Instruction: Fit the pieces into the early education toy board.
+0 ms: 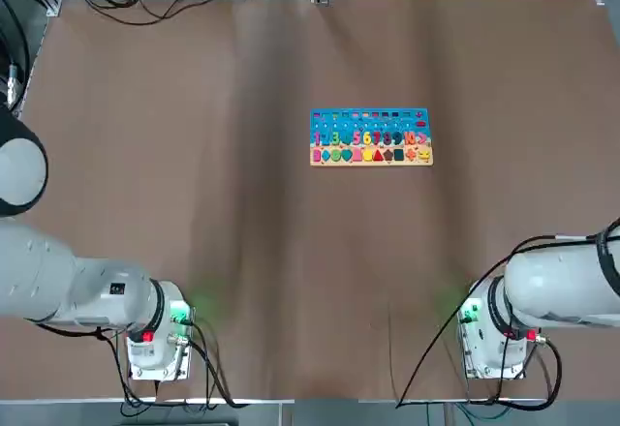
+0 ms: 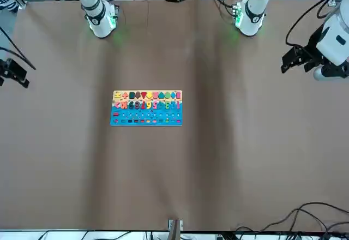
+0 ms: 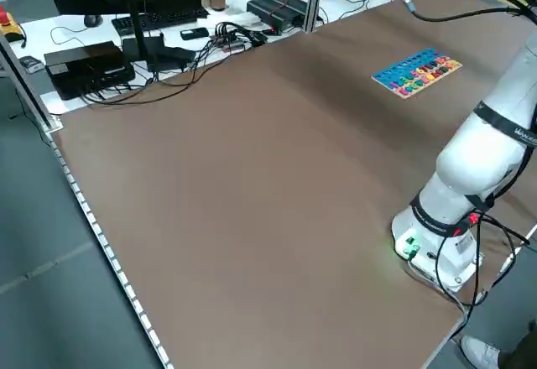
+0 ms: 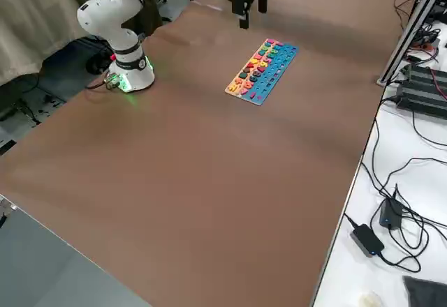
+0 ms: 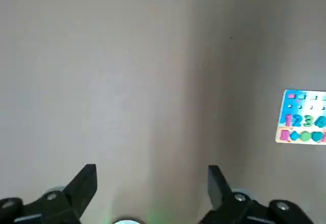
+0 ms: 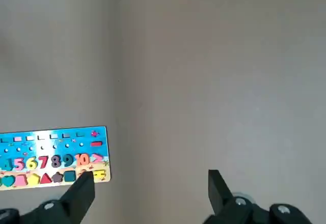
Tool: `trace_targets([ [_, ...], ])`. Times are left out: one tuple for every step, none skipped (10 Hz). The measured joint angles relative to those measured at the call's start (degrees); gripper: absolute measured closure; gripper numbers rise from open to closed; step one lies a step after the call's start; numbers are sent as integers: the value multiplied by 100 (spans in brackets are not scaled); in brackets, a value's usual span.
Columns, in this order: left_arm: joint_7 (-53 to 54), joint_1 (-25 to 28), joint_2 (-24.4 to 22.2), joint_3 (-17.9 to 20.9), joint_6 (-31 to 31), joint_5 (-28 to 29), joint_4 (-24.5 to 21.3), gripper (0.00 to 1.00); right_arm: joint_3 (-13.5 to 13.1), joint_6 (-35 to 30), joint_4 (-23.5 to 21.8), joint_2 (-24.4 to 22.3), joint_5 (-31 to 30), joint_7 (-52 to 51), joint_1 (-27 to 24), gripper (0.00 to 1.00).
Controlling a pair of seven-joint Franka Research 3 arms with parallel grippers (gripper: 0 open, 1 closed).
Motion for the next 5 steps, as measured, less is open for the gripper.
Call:
trace_targets([
  [6,-14,2,-43,175,122,-80,4,-6,178,-8,153,0,0,-5,1],
  [6,-28,2,-57,252,137,-125,4,-7,334,-20,280,0,0,-5,1],
  [6,-29,1,-57,273,137,-144,4,-11,434,-25,351,82,24,-29,1],
  [7,-30,1,-58,279,137,-149,4,-15,518,-35,369,272,29,-106,1],
  [7,-31,1,-60,284,137,-152,4,-17,547,-44,370,416,25,-191,1],
])
